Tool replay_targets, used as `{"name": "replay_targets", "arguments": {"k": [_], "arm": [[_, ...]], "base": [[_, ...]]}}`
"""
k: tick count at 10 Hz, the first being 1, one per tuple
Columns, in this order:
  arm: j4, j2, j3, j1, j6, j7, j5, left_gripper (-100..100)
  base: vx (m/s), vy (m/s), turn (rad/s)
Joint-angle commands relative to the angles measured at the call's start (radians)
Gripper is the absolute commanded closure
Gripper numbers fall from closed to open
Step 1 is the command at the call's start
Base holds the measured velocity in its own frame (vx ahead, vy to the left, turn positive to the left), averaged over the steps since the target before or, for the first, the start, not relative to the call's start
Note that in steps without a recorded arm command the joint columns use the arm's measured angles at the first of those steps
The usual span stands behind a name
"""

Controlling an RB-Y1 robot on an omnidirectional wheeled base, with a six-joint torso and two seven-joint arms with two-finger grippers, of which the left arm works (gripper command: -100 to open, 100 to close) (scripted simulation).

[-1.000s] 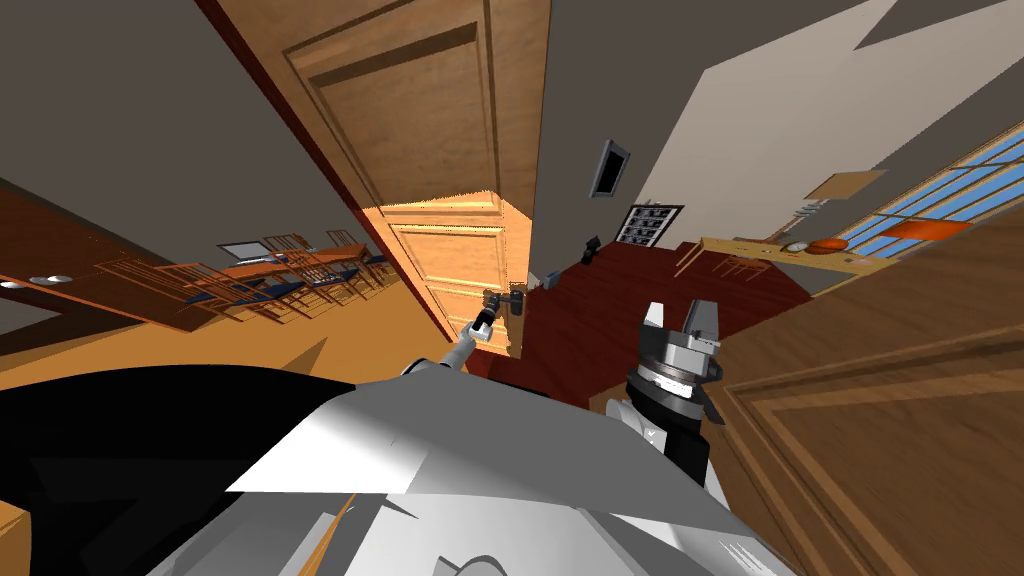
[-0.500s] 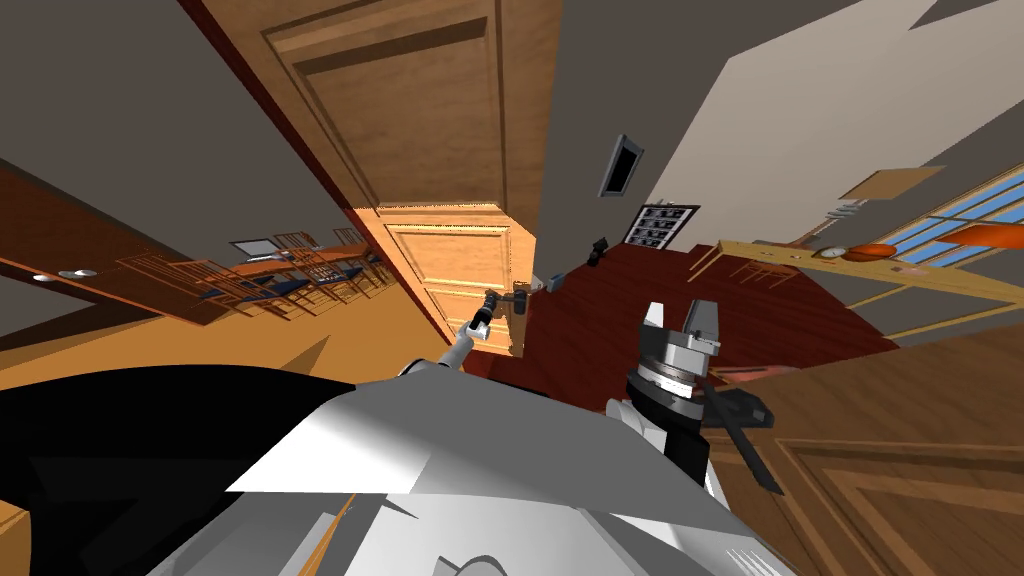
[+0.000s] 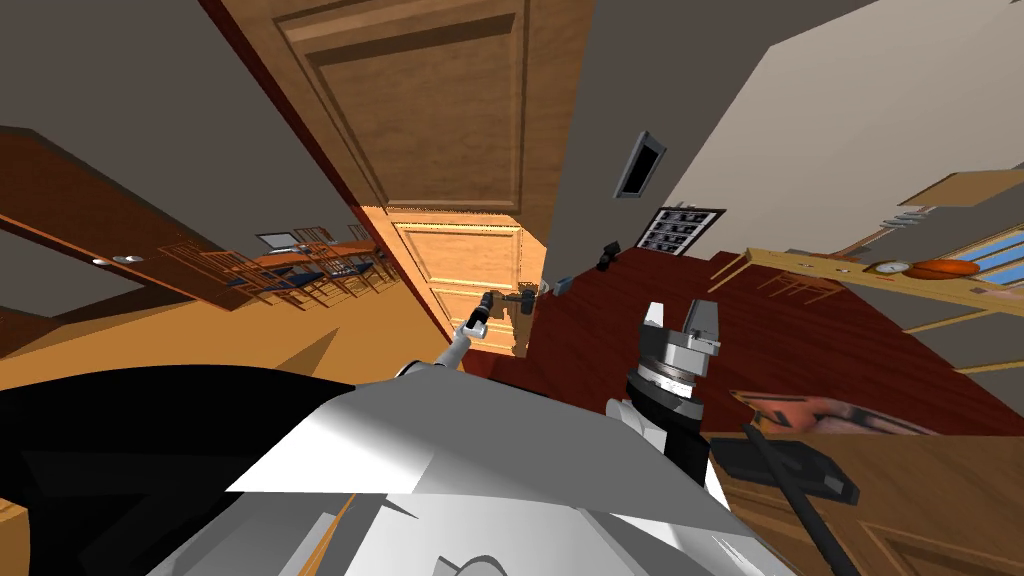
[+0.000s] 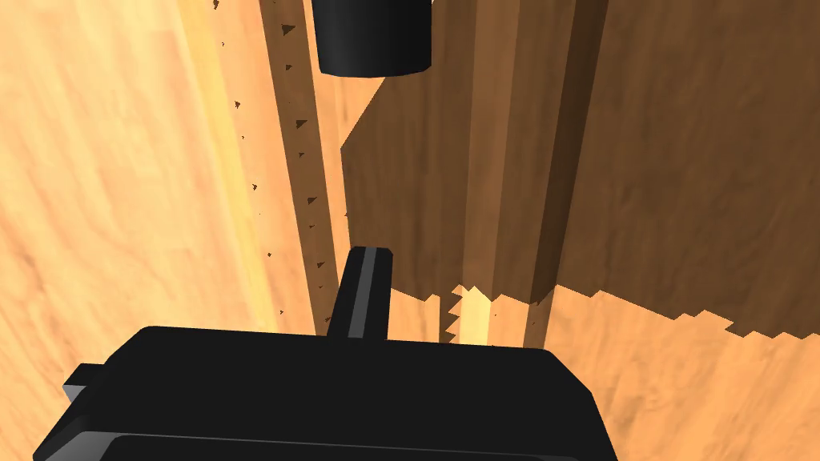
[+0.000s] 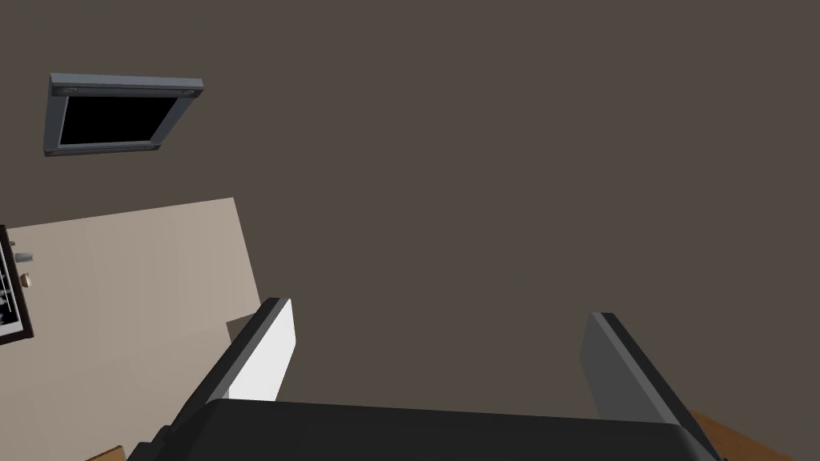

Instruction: Push the door open

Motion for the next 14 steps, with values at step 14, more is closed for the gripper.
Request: {"name": "replay_targets", "arguments": {"k": [14], "arm": [[0.184,-0.064,-0.124,-0.121,-0.093,-0.255,0.317,-100]], "base": [[-0.069,-0.024,0.054]]}}
